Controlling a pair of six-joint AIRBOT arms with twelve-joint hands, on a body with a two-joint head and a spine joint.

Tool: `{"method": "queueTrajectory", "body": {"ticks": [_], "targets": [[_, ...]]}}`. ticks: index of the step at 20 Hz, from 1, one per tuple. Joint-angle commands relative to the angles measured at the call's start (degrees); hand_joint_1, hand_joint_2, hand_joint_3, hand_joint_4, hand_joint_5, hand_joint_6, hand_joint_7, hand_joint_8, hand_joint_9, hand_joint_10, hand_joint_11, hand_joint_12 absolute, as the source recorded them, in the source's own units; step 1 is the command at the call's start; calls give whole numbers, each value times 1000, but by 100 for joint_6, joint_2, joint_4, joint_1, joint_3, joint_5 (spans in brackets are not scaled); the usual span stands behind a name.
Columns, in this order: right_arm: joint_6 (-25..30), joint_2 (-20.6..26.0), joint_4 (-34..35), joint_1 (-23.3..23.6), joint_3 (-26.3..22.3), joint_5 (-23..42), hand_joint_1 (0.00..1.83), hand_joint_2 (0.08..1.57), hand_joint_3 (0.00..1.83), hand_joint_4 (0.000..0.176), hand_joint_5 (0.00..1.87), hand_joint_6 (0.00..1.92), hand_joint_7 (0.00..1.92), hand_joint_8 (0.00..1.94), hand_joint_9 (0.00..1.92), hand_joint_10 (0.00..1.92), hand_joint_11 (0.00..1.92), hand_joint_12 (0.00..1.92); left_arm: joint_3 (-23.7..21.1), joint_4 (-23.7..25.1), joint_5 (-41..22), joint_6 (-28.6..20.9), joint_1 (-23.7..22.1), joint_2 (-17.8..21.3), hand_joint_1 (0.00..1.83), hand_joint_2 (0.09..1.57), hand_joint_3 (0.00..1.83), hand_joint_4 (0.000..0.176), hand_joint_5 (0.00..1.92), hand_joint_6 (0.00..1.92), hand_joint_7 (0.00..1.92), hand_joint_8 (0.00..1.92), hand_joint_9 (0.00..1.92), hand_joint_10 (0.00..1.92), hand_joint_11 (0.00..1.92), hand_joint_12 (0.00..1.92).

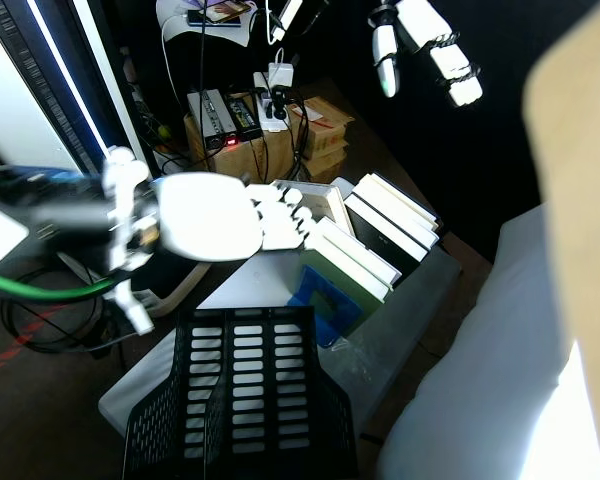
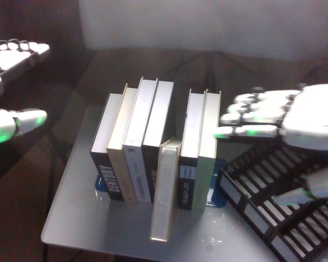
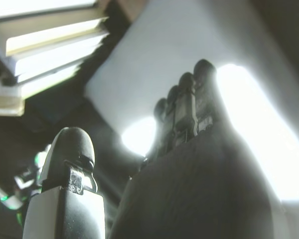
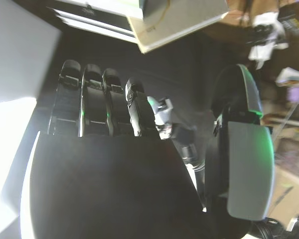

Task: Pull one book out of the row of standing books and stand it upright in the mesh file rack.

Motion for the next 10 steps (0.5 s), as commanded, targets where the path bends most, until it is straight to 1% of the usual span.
{"method": "queueTrajectory", "body": {"ticks": [1,2,4,6,7,8,9,10], "targets": [[190,78,-72,133,12,431,648,1072,0,23,0,0,0,0,0,0,0,0,58,-220,-758,-12,-5,69,486,1302,0,1,0,0,0,0,0,0,0,0],[415,76,-425,242,31,404,603,1064,0,0,0,0,0,0,0,0,0,0,122,-262,-737,-12,-8,41,514,1291,0,0,4,1,0,0,0,0,0,0],[693,29,-806,375,39,380,576,1053,0,0,0,0,0,0,0,0,0,0,191,-312,-740,-12,-38,-11,551,1290,0,0,24,8,0,0,0,0,0,0],[1089,-150,-1341,556,117,339,579,1064,0,0,0,0,0,0,0,0,0,0,174,-428,-851,-12,30,10,554,1291,0,0,33,11,0,0,0,0,0,0],[1269,-300,-1664,658,192,280,632,1045,0,0,0,0,0,0,0,0,0,0,169,-503,-926,-12,152,33,544,1294,0,9,31,8,0,0,0,0,0,0],[1285,-324,-1689,674,220,245,633,1048,0,0,0,0,0,0,0,0,0,0,184,-545,-947,-12,208,1,544,1299,0,29,21,3,0,0,0,0,0,0],[1285,-324,-1666,679,242,225,632,1048,0,0,0,0,0,0,0,0,0,0,191,-548,-939,-12,230,-24,561,1300,0,29,24,3,0,0,0,0,0,0],[1284,-331,-1671,698,265,212,641,1051,0,0,0,0,0,0,0,0,0,0,183,-550,-932,-12,274,-20,563,1304,1,18,29,5,0,0,0,0,0,0]]}}
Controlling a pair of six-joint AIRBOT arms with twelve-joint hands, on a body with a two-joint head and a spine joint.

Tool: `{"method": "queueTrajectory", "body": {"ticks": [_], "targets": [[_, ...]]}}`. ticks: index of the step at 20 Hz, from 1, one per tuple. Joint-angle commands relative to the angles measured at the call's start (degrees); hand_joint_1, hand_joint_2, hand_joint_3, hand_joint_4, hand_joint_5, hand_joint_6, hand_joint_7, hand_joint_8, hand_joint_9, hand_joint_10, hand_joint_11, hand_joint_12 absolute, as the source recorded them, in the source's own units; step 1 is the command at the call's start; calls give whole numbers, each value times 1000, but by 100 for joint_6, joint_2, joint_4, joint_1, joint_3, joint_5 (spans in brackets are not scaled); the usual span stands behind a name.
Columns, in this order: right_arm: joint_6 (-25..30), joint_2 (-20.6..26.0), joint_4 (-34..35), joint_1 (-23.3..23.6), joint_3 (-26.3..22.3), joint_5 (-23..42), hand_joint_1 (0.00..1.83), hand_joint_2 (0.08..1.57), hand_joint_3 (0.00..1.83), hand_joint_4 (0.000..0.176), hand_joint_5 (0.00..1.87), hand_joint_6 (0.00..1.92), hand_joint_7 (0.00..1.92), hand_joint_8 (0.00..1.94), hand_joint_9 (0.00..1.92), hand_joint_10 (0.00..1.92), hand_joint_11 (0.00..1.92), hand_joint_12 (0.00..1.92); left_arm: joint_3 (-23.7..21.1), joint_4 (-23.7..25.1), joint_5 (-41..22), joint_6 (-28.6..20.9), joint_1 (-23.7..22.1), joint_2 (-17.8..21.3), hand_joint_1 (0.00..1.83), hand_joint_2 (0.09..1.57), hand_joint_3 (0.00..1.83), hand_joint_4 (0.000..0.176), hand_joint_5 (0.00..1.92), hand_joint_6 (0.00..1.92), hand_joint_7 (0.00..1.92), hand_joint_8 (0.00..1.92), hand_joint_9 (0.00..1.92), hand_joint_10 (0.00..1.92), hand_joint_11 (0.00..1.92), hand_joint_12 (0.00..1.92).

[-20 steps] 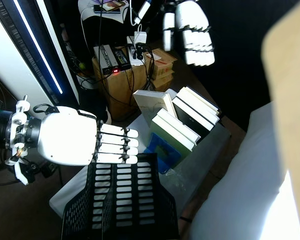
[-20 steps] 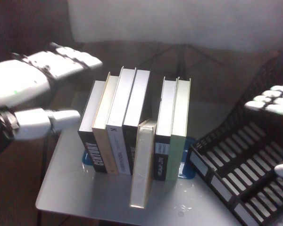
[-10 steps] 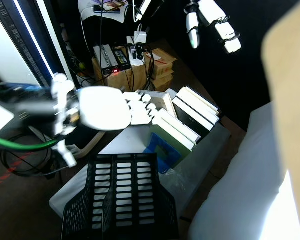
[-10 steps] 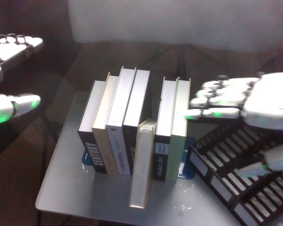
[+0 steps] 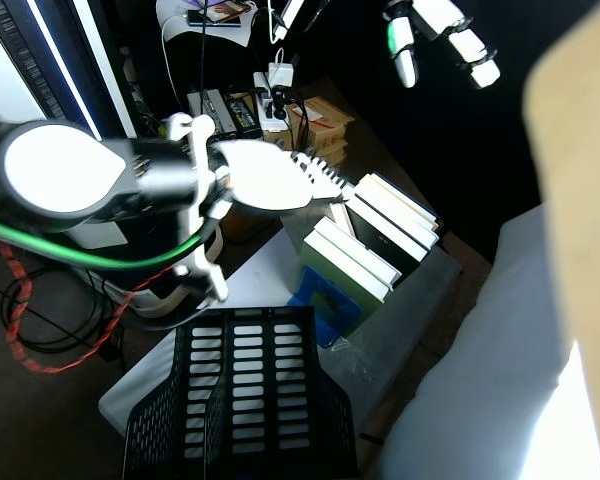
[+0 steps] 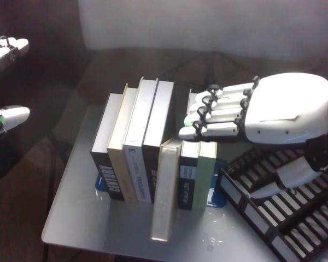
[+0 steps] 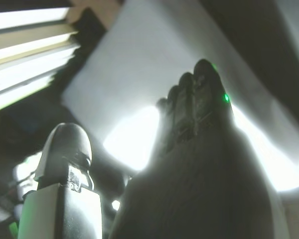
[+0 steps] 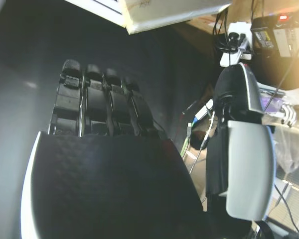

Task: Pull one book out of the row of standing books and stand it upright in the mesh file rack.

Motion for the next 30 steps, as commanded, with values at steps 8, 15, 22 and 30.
{"method": "queueTrajectory", "body": {"ticks": [8,15,22,30], "targets": [[-11,228,285,98,-12,99,744,1016,0,0,0,0,0,0,0,0,0,0,61,-186,-754,-17,189,-35,573,1316,2,11,47,4,0,0,0,0,0,0],[-12,188,110,190,49,85,705,1041,3,0,0,0,0,0,0,0,0,0,-27,-163,-868,-17,244,5,616,1293,0,5,66,2,0,0,0,0,0,0],[497,-223,-809,451,194,26,624,1043,6,0,0,0,0,0,0,0,0,0,-6,-387,-902,-17,354,-5,590,1299,0,25,46,0,0,0,0,0,0,0],[533,-652,-1001,467,237,171,668,998,0,0,0,0,0,0,0,0,0,0,-14,-617,-968,-17,585,-2,595,1323,5,20,39,3,0,0,0,0,0,0]]}}
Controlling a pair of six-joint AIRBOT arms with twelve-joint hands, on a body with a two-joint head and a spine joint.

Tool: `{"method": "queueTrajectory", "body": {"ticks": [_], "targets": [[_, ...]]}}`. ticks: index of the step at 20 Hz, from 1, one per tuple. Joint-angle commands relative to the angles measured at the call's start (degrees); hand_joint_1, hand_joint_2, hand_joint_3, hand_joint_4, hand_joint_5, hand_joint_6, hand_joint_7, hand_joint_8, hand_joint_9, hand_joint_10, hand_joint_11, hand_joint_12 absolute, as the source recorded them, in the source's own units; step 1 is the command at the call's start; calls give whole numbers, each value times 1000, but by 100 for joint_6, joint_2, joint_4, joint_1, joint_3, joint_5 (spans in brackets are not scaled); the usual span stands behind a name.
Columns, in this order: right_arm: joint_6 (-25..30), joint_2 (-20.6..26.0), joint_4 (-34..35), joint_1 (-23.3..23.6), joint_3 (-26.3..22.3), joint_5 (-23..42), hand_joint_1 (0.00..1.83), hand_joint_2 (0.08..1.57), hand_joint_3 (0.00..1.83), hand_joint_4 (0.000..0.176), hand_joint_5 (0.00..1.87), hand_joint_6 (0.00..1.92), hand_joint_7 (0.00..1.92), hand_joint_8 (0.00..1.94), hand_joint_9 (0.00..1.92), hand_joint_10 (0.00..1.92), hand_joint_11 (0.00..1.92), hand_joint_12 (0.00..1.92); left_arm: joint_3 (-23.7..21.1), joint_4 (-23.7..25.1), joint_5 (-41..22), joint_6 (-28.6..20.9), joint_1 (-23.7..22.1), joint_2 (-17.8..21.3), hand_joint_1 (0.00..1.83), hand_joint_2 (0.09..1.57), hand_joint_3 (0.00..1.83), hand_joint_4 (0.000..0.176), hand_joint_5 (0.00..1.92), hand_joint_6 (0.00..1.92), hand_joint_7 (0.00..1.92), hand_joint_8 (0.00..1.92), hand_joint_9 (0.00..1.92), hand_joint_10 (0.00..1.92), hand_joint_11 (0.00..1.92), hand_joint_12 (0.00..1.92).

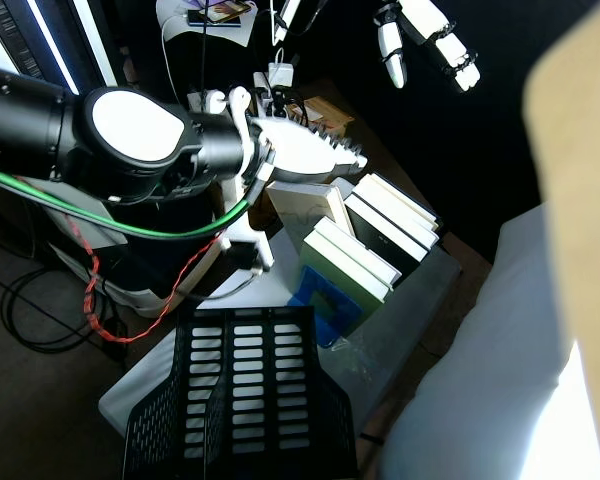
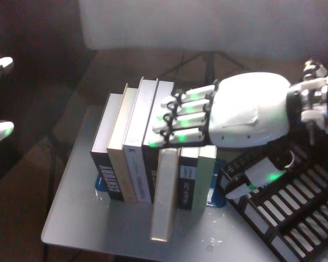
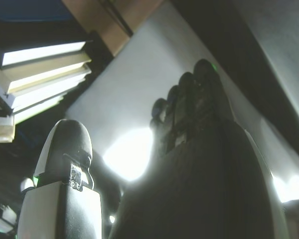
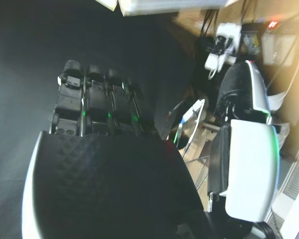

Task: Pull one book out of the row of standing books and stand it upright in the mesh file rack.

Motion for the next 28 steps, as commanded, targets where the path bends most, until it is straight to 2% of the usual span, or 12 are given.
{"method": "queueTrajectory", "body": {"ticks": [1,2,5,8,10,12,15,18,21,25,26,28], "targets": [[12,16,206,44,13,259,676,1001,0,0,0,0,0,0,0,0,0,0,25,-163,-718,-15,2,65,593,1322,4,22,39,2,0,0,0,0,0,0],[12,-36,187,45,16,271,667,1001,0,0,0,0,0,0,0,0,0,0,18,-168,-733,-15,5,82,548,1329,7,28,26,3,0,0,0,0,0,0],[12,-212,169,54,81,315,614,997,0,9,0,0,0,0,0,0,0,0,11,-204,-759,-15,32,84,582,1334,5,18,35,6,0,0,0,0,0,0],[11,-415,144,78,174,330,641,993,0,1,0,0,0,0,0,0,0,0,3,-282,-801,-15,100,89,574,1348,7,0,4,0,0,0,0,0,0,0],[10,-564,114,74,249,352,663,1004,0,19,0,0,0,0,0,0,0,0,-14,-403,-893,-15,231,112,616,1343,3,0,27,8,0,0,0,0,0,0],[10,-742,56,59,328,350,599,1030,11,20,0,0,0,0,0,0,0,0,-50,-532,-992,-15,368,148,647,1344,2,37,57,15,0,0,0,0,0,0],[10,-995,-147,32,410,276,515,1005,0,58,0,0,0,0,0,0,0,0,-79,-610,-1040,-15,457,172,582,1336,0,14,47,4,0,0,0,0,0,0],[10,-1197,-272,20,469,235,593,962,0,44,0,0,0,0,0,0,0,0,-74,-634,-1037,-406,457,154,573,1331,0,6,51,4,0,0,0,0,0,0],[32,-1355,-449,-5,521,161,549,1009,4,61,0,0,0,0,0,0,0,0,-51,-666,-1033,-410,457,125,553,1333,0,0,57,5,0,0,0,0,0,0],[32,-1492,-500,-42,596,49,630,968,0,38,0,0,0,0,0,0,0,0,-46,-669,-1018,-417,457,105,600,1260,0,0,53,1,0,0,0,0,0,0],[32,-1517,-528,-82,604,28,751,917,0,12,0,0,0,0,0,0,0,0,-41,-673,-1017,-426,457,95,580,1198,0,2,46,1,0,0,0,0,0,0],[32,-1569,-652,-150,608,-70,788,958,0,9,0,0,0,0,0,0,0,0,-40,-698,-1023,-436,471,93,563,1183,0,1,48,1,0,0,0,0,0,0]]}}
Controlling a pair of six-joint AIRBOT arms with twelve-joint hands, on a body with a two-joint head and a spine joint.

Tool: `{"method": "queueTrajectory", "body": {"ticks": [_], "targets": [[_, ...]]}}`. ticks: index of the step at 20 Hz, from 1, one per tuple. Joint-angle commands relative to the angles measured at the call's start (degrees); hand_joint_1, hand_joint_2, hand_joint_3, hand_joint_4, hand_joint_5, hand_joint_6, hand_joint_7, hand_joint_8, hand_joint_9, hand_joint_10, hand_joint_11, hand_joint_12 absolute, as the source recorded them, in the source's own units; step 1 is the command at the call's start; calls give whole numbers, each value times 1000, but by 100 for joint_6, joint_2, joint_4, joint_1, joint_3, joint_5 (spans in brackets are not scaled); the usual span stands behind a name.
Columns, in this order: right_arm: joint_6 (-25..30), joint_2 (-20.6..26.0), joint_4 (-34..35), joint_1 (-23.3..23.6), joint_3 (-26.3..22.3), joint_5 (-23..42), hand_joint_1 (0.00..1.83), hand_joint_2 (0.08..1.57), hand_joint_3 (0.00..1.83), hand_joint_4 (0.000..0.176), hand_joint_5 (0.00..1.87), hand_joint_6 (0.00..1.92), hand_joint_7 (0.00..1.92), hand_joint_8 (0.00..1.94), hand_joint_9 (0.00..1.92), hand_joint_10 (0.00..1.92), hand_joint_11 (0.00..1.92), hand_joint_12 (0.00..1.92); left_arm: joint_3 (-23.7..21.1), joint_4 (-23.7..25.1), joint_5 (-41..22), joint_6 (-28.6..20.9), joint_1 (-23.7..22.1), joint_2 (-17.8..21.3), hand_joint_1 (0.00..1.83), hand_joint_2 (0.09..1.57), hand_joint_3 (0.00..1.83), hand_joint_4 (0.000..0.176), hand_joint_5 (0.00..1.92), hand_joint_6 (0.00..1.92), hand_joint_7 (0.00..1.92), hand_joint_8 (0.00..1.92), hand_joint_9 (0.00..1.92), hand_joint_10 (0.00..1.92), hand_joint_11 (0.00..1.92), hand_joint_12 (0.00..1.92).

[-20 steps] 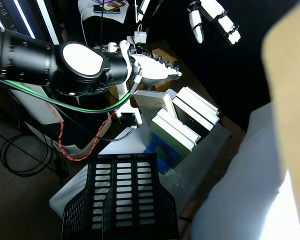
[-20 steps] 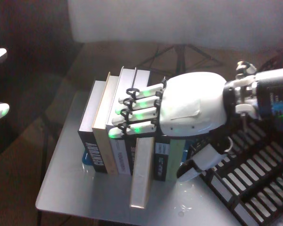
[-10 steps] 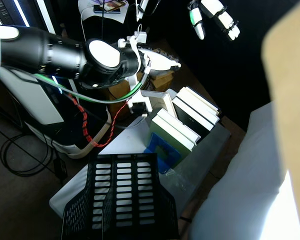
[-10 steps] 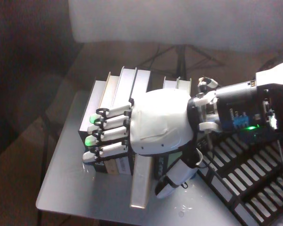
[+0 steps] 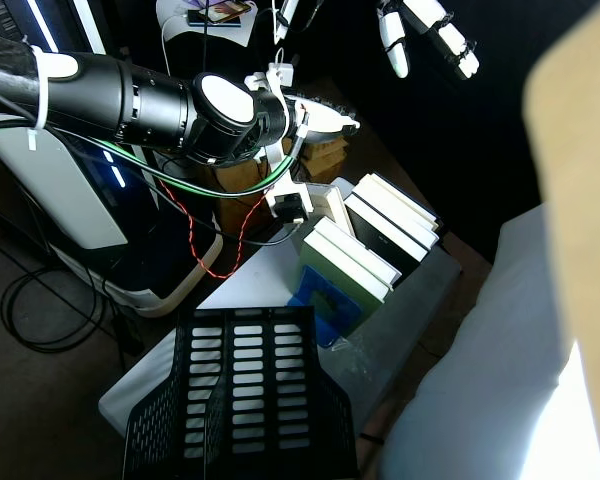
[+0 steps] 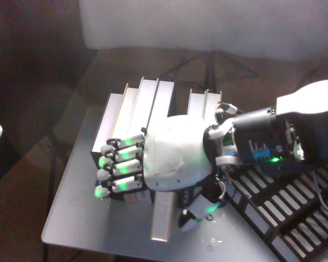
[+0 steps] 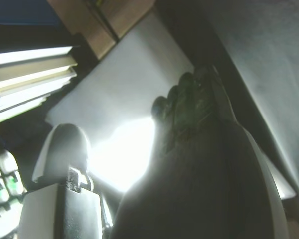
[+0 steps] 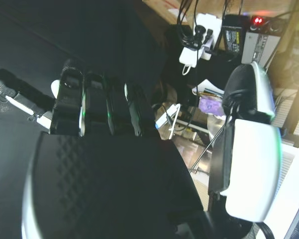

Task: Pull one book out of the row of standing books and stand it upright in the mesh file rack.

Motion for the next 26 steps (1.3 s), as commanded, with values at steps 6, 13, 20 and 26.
{"method": "queueTrajectory", "body": {"ticks": [6,13,20,26], "targets": [[166,-218,-126,-165,116,-71,792,894,0,32,10,4,0,0,0,0,0,0,32,-251,-736,-67,104,7,647,1366,20,4,48,0,0,0,0,0,0,0],[246,-374,-415,-188,160,-213,813,1091,0,73,230,10,257,3,257,30,3,256,25,-279,-758,-93,125,-10,592,1369,2,13,49,3,0,0,0,0,0,0],[246,-413,-650,-254,177,-348,920,1108,6,64,390,0,350,4,242,2,21,17,42,-275,-738,-101,128,-55,511,1369,4,6,46,3,0,0,0,0,0,0],[244,-542,-730,-401,309,-511,1040,1028,8,73,326,11,379,12,270,24,14,16,54,-283,-750,-130,155,-90,527,1370,0,0,59,6,0,0,0,0,0,0]]}}
